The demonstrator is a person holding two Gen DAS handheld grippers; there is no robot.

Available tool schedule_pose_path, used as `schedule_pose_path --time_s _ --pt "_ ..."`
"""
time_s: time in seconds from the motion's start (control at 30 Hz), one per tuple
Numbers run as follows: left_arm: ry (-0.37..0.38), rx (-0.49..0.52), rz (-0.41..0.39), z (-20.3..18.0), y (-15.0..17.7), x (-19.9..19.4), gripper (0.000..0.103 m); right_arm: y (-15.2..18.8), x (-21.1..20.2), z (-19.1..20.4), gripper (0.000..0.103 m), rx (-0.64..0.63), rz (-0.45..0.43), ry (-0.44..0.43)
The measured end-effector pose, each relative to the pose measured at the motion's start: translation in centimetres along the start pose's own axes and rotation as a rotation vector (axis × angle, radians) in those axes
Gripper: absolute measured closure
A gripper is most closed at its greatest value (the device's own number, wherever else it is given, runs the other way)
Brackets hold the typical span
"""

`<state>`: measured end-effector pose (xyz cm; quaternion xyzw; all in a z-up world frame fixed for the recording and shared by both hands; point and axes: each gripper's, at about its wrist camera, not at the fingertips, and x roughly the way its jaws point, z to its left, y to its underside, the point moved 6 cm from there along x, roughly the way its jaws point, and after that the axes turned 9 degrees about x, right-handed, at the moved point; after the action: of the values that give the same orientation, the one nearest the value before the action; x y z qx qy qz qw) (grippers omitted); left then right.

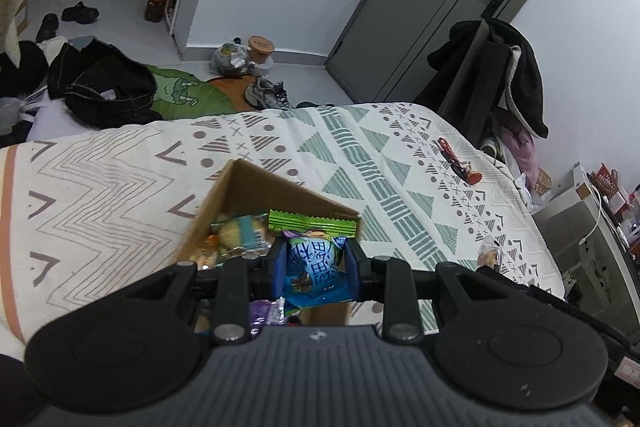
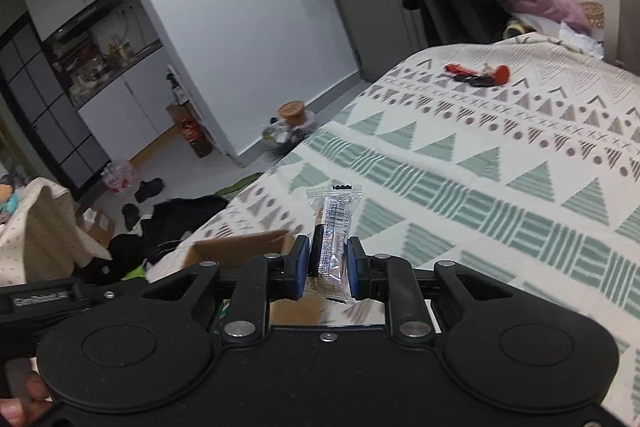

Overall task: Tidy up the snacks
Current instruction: 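Carry the blue-green candy pack and clear-wrapped bar over the cardboard box, then open the left gripper into the box while the right releases the bar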

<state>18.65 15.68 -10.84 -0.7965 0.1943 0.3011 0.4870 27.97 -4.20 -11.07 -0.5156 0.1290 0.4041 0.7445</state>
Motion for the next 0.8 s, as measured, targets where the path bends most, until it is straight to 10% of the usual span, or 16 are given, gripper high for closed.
schedule_pose_path --time_s 0.8 --pt "0.059 -0.108 0.075 5.9 1.2 1.5 0.069 4.0 1.5 6.8 0.083 -0.023 0.115 -0.101"
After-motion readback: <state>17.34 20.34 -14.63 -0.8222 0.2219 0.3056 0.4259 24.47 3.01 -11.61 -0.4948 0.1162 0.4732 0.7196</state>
